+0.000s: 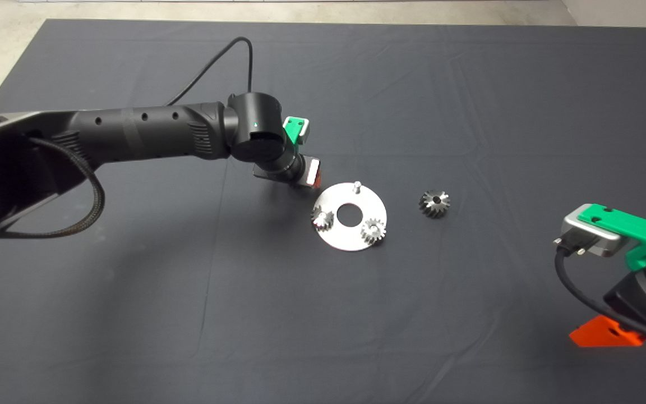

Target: Remove an incorrectly installed larger gear and replace it with the correct smaller gear

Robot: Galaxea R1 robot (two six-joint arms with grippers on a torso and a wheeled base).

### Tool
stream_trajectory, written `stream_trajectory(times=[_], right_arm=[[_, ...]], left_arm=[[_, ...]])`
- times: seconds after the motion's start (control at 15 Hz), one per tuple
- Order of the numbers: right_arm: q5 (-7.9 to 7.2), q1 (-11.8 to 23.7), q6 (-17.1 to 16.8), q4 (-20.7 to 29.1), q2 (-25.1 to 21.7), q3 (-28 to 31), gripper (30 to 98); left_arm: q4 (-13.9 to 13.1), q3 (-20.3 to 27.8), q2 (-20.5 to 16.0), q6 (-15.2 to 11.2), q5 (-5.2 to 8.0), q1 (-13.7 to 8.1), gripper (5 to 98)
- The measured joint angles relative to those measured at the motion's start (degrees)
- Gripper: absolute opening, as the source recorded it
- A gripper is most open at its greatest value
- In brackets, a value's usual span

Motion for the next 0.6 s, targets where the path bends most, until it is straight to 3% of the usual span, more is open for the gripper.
stream_trajectory(times=[0.27,0.6], right_arm=[[0.00,-0.02,0.00,0.00,0.00,0.00,78.3],[0.00,0.00,0.00,0.00,0.00,0.00,78.3]], left_arm=[[0.11,0.00,0.13,0.00,0.00,0.00,74.6],[0.41,0.00,0.13,0.00,-0.02,0.00,64.9]])
